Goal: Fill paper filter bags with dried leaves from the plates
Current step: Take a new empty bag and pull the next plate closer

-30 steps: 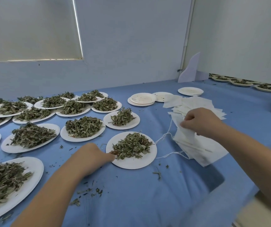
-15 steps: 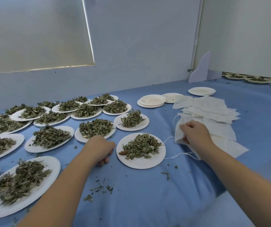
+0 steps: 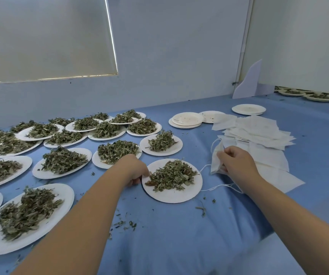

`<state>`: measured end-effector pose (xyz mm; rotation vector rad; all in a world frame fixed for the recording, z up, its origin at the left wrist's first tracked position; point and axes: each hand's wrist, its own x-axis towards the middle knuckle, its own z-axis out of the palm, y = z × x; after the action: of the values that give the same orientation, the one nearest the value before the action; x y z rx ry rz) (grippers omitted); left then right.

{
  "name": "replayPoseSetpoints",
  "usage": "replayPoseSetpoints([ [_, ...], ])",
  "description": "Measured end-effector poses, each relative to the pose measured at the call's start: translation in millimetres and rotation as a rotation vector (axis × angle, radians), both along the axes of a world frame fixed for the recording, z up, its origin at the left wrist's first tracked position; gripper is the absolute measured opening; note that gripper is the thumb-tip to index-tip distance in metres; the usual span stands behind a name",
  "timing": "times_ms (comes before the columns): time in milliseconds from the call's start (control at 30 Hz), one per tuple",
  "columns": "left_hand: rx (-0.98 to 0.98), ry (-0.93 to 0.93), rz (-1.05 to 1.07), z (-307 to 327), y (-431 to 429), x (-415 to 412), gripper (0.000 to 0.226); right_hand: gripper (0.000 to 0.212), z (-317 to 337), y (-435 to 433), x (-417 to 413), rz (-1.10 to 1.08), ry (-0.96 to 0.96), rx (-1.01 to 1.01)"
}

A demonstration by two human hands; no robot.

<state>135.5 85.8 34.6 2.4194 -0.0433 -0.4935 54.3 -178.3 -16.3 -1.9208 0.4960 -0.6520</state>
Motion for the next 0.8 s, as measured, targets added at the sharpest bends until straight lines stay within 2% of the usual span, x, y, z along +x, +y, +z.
replayPoseSetpoints([
  [267,-0.129,0.079,0.044,10.2,34.0,-8.8,0.017,0.027,-0.6,0.5,0.8,-0.001,-0.008,-0.017],
  [433,-0.192,0.089,0.081,7.6,74.7,-23.6,0.01,0.016,-0.2,2.6,1.2,0.011,0.022,-0.074],
  [667,-0.186,0.126,0.041,-0.3,113.6,-51.8,0.008,0.008,2.4,12.4,1.3,0.126,0.142,-0.361],
  [800,-0.167,0.078,-0.051,1.8,119.0,-63.4,0.008,0.004,15.6,23.3,-0.2,0.183,0.115,-0.478],
])
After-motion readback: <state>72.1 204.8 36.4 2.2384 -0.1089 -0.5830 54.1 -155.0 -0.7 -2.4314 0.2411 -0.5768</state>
